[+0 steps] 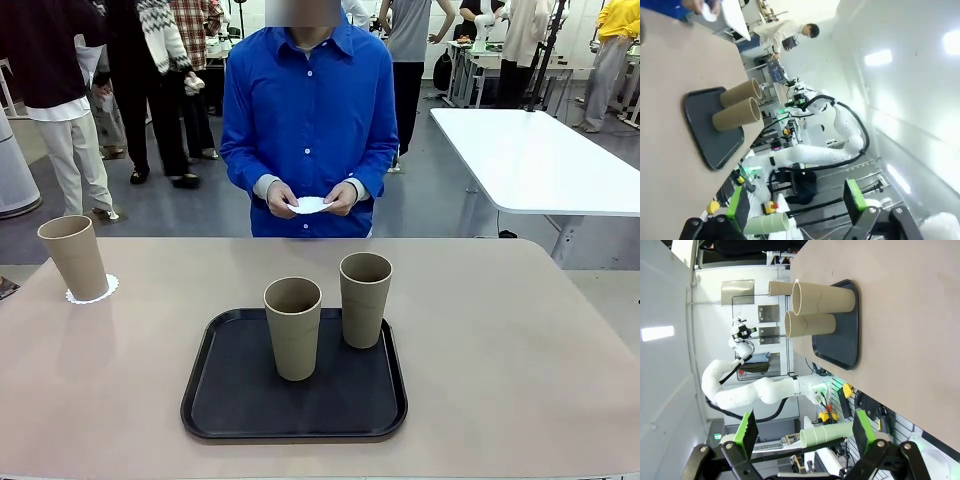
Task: Place coasters on the table and set cups on them.
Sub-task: Take one Reusable plastic cup from the Flat Tray and place it on a coaster set by the human.
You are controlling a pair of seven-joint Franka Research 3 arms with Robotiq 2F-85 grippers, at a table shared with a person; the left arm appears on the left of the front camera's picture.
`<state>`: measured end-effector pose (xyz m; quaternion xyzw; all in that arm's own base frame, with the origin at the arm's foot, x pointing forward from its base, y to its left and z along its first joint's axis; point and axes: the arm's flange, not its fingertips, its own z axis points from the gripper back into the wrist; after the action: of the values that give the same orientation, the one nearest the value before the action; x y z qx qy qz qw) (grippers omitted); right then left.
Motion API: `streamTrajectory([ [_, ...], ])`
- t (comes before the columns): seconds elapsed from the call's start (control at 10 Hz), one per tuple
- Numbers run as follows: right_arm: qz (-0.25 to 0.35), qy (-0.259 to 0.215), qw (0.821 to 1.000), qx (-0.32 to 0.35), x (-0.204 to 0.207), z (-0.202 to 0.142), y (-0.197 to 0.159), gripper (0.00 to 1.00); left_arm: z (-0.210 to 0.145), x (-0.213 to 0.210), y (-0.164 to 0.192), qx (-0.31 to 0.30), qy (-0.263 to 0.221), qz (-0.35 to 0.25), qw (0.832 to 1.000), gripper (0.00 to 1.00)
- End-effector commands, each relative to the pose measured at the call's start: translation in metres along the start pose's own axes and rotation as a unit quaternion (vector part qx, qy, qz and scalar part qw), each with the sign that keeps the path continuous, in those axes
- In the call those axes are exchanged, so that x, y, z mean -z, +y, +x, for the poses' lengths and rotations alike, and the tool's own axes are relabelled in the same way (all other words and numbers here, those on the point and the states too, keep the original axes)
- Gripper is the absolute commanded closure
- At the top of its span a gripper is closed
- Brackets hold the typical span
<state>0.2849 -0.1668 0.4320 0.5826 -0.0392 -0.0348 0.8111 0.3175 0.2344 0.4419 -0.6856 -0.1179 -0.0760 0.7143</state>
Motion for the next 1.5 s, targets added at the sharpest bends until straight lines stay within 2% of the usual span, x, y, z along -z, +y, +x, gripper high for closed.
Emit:
streamTrajectory([
  [0.0,0.005,0.001,1.000,-0.003,0.001,-0.001,0.001,0.00,0.029,-0.036,0.006,0.001,0.014,0.033,0.999,0.00],
  [0.3,0.005,0.001,1.000,-0.003,0.001,-0.001,0.001,0.00,0.051,-0.056,0.016,0.012,-0.006,0.101,0.995,0.00],
  [0.8,0.005,0.001,1.000,-0.003,0.001,-0.001,0.001,0.00,0.061,-0.070,0.025,0.014,-0.017,0.135,0.991,0.00],
  [1.4,0.005,0.001,1.000,-0.003,0.001,-0.001,0.001,0.00,0.059,-0.068,0.026,-0.001,-0.013,0.127,0.992,0.00],
])
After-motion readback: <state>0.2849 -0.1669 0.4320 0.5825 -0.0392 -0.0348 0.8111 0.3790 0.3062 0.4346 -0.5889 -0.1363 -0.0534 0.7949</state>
